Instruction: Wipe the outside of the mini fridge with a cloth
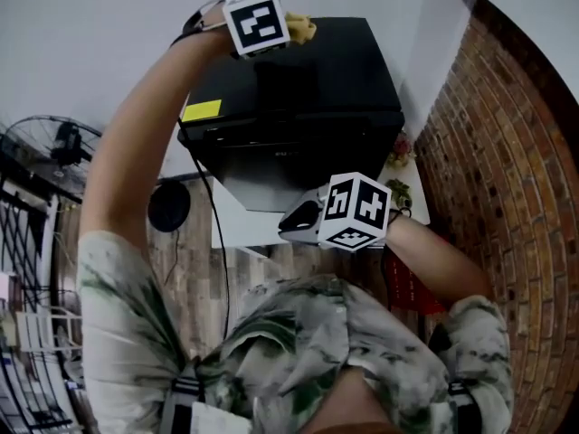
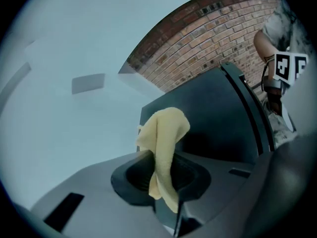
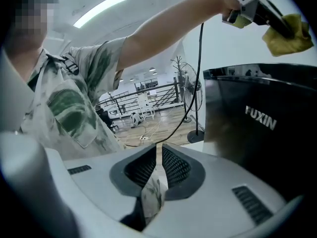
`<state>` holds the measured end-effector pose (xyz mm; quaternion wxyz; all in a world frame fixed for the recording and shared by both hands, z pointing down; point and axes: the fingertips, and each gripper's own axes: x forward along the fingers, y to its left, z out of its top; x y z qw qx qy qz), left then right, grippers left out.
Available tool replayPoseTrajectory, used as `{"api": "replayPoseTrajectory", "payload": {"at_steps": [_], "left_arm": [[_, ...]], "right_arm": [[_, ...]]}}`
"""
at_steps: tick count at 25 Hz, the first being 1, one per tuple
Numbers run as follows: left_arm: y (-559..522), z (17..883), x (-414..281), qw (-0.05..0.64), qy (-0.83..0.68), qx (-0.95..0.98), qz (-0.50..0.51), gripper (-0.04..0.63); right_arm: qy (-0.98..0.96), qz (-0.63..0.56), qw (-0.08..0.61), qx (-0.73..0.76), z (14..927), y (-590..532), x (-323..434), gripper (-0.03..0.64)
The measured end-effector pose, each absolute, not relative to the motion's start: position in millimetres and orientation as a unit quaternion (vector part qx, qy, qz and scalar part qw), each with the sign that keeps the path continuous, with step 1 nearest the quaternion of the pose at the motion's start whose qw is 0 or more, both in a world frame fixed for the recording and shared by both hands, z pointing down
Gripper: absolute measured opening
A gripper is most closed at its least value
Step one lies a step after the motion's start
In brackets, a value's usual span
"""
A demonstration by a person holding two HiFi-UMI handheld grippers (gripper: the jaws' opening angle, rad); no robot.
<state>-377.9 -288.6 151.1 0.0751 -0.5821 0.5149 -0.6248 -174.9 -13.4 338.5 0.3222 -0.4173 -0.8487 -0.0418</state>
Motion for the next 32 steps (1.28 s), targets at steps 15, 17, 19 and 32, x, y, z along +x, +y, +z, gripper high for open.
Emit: {"api": "replayPoseTrajectory", "payload": {"at_steps": [15, 17, 19, 32], "left_arm": [[-417, 198, -300, 0.095, 0.458, -0.610, -0.639, 0.075], [-419, 200, -307, 0.093, 0.463, -0.612, -0.634, 0.075], [-416, 202, -316, 0.087, 0.466, -0.612, -0.634, 0.075], [-343, 210, -417, 0.043, 0.493, -0.572, -0.654, 0.075]], "right_arm": [[-0.879, -0.003, 0.333, -0.341, 351, -81, -128, 0.054], [-0.878, 0.000, 0.333, -0.343, 352, -81, -128, 0.054], [-0.875, 0.000, 0.335, -0.349, 354, -80, -131, 0.054], [-0.856, -0.011, 0.333, -0.396, 360, -49, -172, 0.049]]}}
